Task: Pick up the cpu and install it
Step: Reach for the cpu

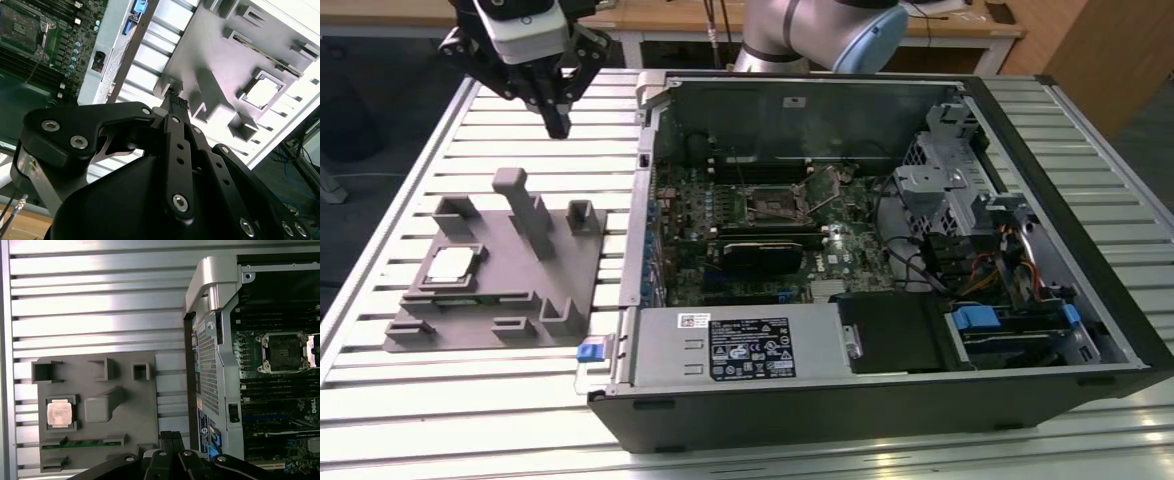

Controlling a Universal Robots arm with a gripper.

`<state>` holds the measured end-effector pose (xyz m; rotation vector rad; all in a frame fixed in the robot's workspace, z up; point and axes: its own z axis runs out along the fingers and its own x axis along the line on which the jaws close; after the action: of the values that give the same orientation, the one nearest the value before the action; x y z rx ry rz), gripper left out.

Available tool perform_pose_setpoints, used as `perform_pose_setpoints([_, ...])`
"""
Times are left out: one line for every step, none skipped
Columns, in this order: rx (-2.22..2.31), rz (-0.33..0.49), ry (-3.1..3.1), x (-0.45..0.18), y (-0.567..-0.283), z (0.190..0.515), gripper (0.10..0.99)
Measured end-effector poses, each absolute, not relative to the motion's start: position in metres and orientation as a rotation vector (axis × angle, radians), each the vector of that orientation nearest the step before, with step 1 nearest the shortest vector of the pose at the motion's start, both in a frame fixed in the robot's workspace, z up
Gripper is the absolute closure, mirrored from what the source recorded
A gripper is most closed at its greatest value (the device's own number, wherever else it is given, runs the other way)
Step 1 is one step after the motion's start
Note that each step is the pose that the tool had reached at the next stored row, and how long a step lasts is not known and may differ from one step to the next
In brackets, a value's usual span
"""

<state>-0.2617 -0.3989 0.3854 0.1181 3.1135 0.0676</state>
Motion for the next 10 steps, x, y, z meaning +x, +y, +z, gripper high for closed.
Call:
perform_pose_setpoints([0.118, 0.068, 3.114, -0.2625, -0.3989, 0.3854, 0.98])
perform_pose_setpoints([0.118, 0.068, 3.114, -0.2634, -0.3989, 0.3853, 0.98])
perform_pose_setpoints([0.118, 0.068, 3.114, -0.2644, -0.3989, 0.3852, 0.98])
perform_pose_setpoints([0.118, 0.068, 3.114, -0.2654, -0.3989, 0.3851, 0.98])
perform_pose_setpoints([0.118, 0.068, 3.114, -0.2664, -0.3989, 0.3851, 0.98])
perform_pose_setpoints([0.118, 0.068, 3.114, -0.2674, -0.3989, 0.385, 0.98])
perform_pose_setpoints([0.118, 0.068, 3.114, -0.2683, -0.3989, 0.3849, 0.98])
perform_pose_setpoints([0.118, 0.068, 3.114, -0.2693, -0.3989, 0.3848, 0.98])
perform_pose_setpoints([0.118, 0.068, 3.114, -0.2702, -0.3989, 0.3848, 0.98])
perform_pose_setpoints([0.118, 0.068, 3.114, -0.2713, -0.3989, 0.3847, 0.98])
